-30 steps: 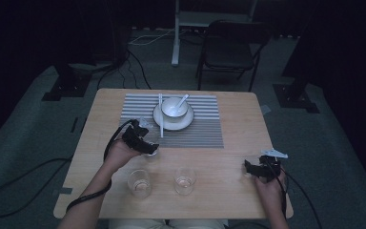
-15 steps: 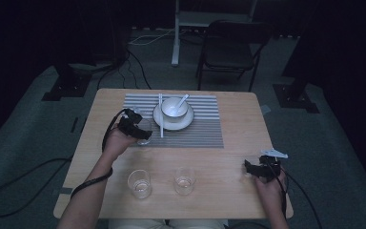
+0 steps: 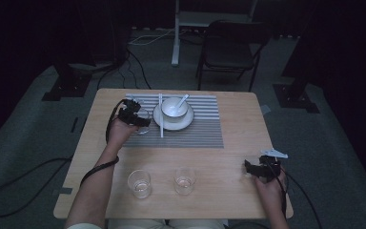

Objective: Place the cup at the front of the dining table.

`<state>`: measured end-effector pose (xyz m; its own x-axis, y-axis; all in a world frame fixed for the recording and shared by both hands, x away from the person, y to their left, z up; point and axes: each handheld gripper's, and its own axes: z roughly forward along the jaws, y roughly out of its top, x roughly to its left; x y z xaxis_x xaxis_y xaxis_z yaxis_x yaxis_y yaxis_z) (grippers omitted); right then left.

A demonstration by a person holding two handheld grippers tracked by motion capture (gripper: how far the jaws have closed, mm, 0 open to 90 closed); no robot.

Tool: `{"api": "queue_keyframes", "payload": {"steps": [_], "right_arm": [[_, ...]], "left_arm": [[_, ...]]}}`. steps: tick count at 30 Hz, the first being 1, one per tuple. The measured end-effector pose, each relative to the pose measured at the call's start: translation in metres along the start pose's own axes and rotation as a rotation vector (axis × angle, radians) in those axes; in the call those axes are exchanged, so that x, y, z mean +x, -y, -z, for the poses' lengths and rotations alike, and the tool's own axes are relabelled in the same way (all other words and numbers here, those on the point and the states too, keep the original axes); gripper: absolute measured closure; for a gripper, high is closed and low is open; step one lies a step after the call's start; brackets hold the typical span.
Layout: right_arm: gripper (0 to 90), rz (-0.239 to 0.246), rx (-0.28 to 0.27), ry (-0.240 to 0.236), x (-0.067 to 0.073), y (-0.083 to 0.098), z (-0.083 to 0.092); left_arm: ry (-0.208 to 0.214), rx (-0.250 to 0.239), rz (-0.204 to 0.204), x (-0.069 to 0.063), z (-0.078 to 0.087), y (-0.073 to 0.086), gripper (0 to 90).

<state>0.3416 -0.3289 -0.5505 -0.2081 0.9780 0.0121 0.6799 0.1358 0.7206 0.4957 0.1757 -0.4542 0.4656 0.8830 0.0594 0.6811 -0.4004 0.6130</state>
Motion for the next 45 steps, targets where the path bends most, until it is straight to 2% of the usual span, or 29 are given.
{"api": "queue_keyframes", "payload": {"steps": [3, 5, 10, 19, 24, 26, 27, 29, 31, 35, 38, 41, 44, 45], "right_arm": [[11.8, 0.000, 0.000, 0.000, 0.000, 0.000, 0.000], [11.8, 0.000, 0.000, 0.000, 0.000, 0.000, 0.000], [11.9, 0.000, 0.000, 0.000, 0.000, 0.000, 0.000], [11.9, 0.000, 0.000, 0.000, 0.000, 0.000, 0.000], [11.9, 0.000, 0.000, 0.000, 0.000, 0.000, 0.000], [11.9, 0.000, 0.000, 0.000, 0.000, 0.000, 0.000], [11.9, 0.000, 0.000, 0.001, 0.000, 0.000, 0.000], [11.9, 0.000, 0.000, 0.000, 0.000, 0.000, 0.000], [11.9, 0.000, 0.000, 0.001, 0.000, 0.000, 0.000], [11.9, 0.000, 0.000, 0.000, 0.000, 0.000, 0.000], [11.9, 0.000, 0.000, 0.000, 0.000, 0.000, 0.000], [11.9, 0.000, 0.000, 0.000, 0.000, 0.000, 0.000], [11.9, 0.000, 0.000, 0.000, 0.000, 0.000, 0.000], [11.9, 0.000, 0.000, 0.000, 0.000, 0.000, 0.000]], "left_arm": [[-0.015, 0.003, 0.012, 0.003, -0.004, -0.002, 17.9], [-0.010, 0.010, 0.036, 0.008, -0.008, -0.004, 18.0], [-0.011, 0.019, 0.063, 0.015, -0.016, -0.009, 18.0], [-0.041, 0.065, 0.047, 0.015, -0.033, -0.017, 17.9], [-0.043, 0.049, 0.053, 0.013, -0.035, -0.014, 17.7], [-0.013, 0.037, 0.057, 0.014, -0.034, -0.013, 15.8], [0.003, 0.027, 0.071, 0.016, -0.032, -0.012, 8.8], [0.022, 0.049, 0.061, 0.016, -0.032, -0.011, 0.0], [0.036, 0.062, 0.060, 0.016, -0.032, -0.008, 0.0], [0.050, 0.032, 0.104, 0.019, -0.033, 0.000, 0.0], [0.030, 0.010, 0.093, 0.019, -0.032, 0.004, 0.0], [0.054, -0.028, 0.104, 0.021, -0.031, 0.013, 0.0], [0.060, -0.016, 0.103, 0.022, -0.031, 0.016, 0.0], [0.047, -0.007, 0.088, 0.023, -0.030, 0.021, 0.0]]}}
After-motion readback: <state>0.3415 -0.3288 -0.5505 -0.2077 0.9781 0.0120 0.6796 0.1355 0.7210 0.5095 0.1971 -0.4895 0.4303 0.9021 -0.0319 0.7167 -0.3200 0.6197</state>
